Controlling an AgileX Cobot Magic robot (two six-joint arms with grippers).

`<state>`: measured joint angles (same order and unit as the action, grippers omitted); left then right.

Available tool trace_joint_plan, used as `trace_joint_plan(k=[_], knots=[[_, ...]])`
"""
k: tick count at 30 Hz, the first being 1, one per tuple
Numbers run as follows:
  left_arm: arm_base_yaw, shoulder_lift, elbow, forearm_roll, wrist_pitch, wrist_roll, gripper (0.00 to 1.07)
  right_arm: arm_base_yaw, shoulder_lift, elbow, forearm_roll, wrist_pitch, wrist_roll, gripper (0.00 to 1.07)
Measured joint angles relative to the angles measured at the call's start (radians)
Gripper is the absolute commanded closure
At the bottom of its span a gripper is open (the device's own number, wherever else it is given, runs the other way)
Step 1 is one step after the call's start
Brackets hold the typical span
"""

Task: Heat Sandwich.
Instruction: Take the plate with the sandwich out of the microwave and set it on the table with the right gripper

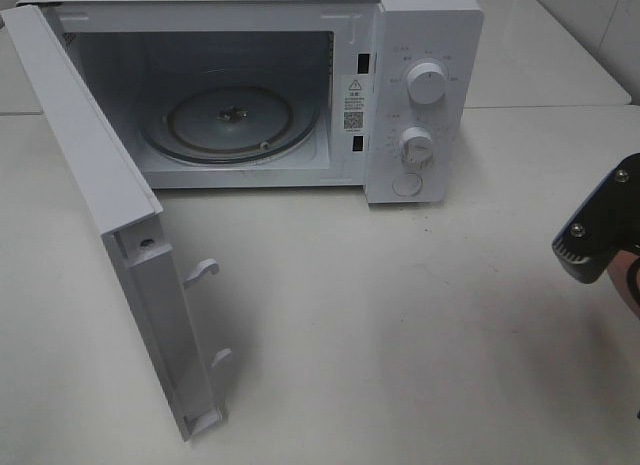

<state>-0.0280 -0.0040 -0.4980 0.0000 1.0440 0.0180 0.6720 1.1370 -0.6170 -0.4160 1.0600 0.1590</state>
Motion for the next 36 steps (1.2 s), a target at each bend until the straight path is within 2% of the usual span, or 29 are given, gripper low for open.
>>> trace_joint_plan(k=[3,6,19,30,36], knots=[[0.0,0.0,0.0,0.0,0.0,0.0,0.05,-0.026,0.0,0.0,0.001,-0.033,0.01,1.07],[0.0,0.0,0.0,0.0,0.0,0.0,0.05,-0.1,0.0,0.0,-0.008,-0.068,0.019,1.07],[0.0,0.0,0.0,0.0,0.0,0.0,0.05,-0.284,0.023,-0.001,-0.049,-0.137,0.025,1.07],[0.0,0.0,0.0,0.0,0.0,0.0,0.05,-0.367,0.171,-0.072,-0.058,-0.183,0.033,1.07],[0.0,0.0,0.0,0.0,0.0,0.0,0.05,-0.4,0.265,-0.089,-0.109,-0.235,0.096,1.07]])
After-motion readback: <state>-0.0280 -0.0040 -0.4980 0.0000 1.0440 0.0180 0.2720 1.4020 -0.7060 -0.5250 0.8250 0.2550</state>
